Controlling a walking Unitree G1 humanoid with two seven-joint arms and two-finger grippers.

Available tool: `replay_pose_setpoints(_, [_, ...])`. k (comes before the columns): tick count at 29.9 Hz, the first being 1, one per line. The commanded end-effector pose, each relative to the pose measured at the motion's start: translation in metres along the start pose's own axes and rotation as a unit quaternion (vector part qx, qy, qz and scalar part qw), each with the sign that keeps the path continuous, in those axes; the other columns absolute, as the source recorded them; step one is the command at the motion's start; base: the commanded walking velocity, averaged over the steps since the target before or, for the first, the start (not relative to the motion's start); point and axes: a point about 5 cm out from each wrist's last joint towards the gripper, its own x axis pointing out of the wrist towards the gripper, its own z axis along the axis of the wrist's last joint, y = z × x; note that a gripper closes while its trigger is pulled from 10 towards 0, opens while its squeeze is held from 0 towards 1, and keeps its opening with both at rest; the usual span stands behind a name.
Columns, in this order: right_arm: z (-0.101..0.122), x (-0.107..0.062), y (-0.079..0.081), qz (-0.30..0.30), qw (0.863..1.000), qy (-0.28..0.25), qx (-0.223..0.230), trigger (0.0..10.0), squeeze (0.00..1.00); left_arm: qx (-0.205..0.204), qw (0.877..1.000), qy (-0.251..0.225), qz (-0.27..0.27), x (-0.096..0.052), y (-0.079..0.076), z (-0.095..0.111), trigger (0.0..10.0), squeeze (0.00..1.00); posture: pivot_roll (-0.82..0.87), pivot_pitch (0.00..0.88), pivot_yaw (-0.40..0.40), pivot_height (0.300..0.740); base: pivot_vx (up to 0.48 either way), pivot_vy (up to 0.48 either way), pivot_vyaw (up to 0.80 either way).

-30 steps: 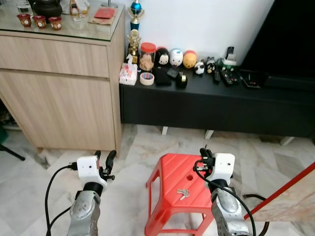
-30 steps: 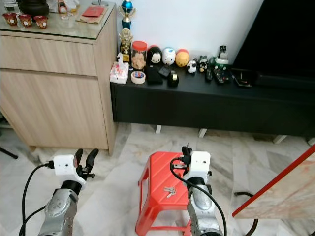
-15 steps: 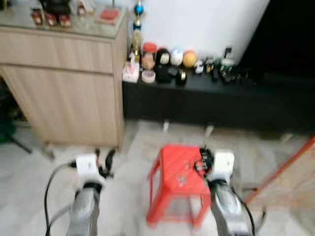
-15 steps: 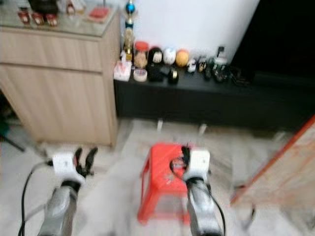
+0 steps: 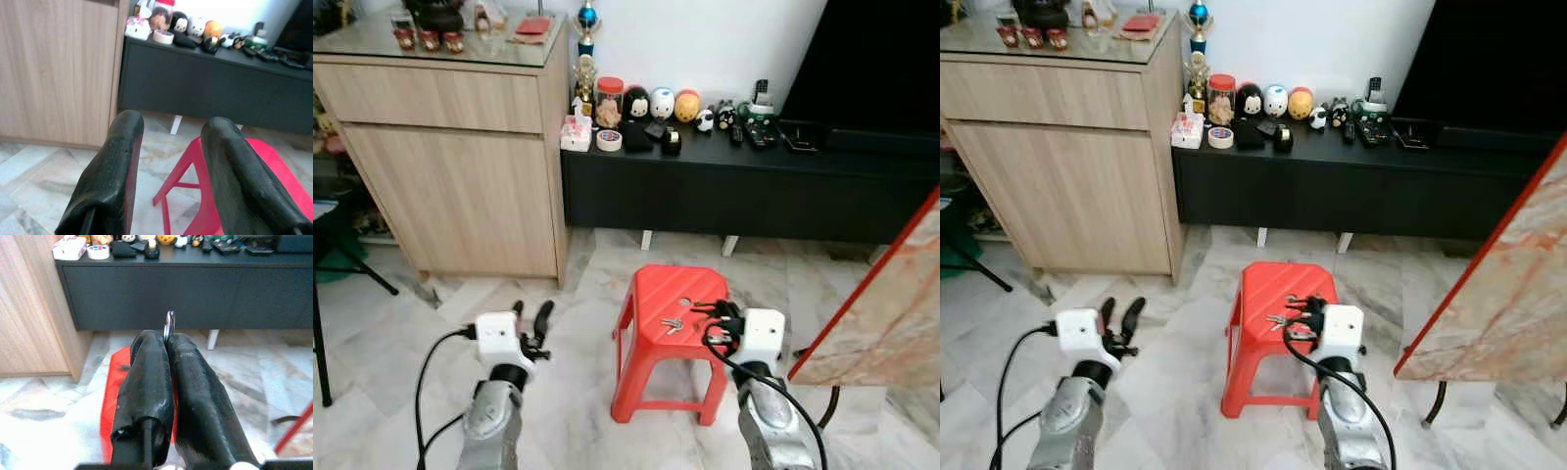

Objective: Hang keys on a hook

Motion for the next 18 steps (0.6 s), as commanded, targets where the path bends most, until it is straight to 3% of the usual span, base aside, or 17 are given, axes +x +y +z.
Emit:
replay_pose_setpoints(1, [0.004, 0.003, 0.003, 0.003, 1.000, -0.009, 0.001, 10.0, 0.00, 0.005, 1.000, 0.003, 0.005, -0.003, 0.005, -0.001, 10.0, 0.00, 0.06, 0.000, -0.119, 0.740, 0.000, 0.000, 0.00])
replay_pose_setpoints(6, [0.004, 0.003, 0.004, 0.002, 1.000, -0.010, 0.003, 10.0, 0.00, 0.018, 0.998, 0.052, 0.002, -0.008, 0.011, -0.016, 10.0, 0.00, 0.07, 0.000, -0.116, 0.740, 0.000, 0.000, 0.00])
replay_pose_setpoints(10, [0.006, 0.004, 0.005, 0.002, 1.000, -0.012, 0.004, 10.0, 0.00, 0.031, 0.995, 0.098, 0.020, -0.018, 0.025, -0.031, 10.0, 0.00, 0.07, 0.000, -0.114, 0.740, 0.000, 0.000, 0.00])
replay_pose_setpoints(18, [0.007, 0.006, 0.005, -0.001, 1.000, -0.014, 0.008, 10.0, 0.00, 0.037, 0.975, 0.217, 0.045, -0.042, 0.037, -0.068, 10.0, 0.00, 0.08, 0.000, -0.118, 0.740, 0.000, 0.000, 0.00])
